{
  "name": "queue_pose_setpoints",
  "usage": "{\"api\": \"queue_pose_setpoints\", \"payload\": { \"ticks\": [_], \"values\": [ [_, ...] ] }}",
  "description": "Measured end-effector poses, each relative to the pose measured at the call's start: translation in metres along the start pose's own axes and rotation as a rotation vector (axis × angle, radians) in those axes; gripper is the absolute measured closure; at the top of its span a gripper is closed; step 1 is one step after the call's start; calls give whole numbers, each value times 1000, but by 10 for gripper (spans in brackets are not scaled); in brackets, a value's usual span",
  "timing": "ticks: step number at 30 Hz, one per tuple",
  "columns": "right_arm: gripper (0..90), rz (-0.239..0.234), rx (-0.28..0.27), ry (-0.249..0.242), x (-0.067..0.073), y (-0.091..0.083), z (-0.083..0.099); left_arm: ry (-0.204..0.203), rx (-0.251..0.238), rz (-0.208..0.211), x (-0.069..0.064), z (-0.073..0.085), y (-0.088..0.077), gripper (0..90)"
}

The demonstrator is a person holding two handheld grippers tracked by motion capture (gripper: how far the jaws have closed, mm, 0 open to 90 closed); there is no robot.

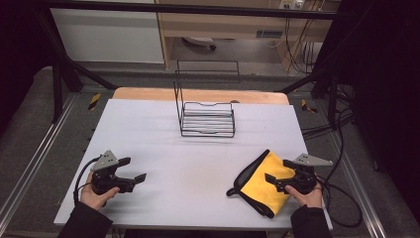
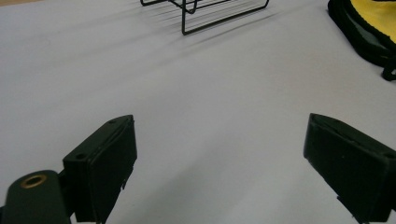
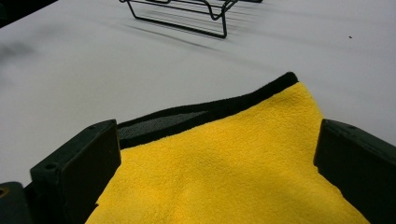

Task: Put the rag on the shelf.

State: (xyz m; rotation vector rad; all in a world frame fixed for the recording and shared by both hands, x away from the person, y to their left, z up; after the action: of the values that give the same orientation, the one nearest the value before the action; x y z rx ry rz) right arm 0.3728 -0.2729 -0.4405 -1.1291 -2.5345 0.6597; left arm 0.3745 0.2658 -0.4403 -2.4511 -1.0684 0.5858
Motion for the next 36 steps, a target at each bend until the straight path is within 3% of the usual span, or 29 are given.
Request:
{"api": "queue_pose_setpoints", "payload": {
  "ticks": [7,17,33,36],
  "values": [
    [16,9,12,-7,2,0,-1,-3,-1,3,1,1,-1,99],
    [23,18,76,-50,18,9,-6,-6,0,-1,3,2,-1,100],
    [98,25,147,-112,58,26,-18,-10,3,-14,5,2,-2,101],
    [195,0,177,-150,76,32,-19,-13,2,-16,5,3,-2,101]
  ]
}}
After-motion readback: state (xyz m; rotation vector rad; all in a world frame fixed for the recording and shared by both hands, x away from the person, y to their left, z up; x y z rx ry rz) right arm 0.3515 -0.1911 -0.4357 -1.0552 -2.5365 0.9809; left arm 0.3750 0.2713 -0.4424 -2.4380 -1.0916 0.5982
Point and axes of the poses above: each handheld gripper's, and its own axes: y roughly forward along the jaws, z roughly out of its underside, x roughly to its left, the point moved 3 cm from there along y, roughly forward along the jaws, and after that the axes turned 8 degrees about -y, right-handed, at the moved point
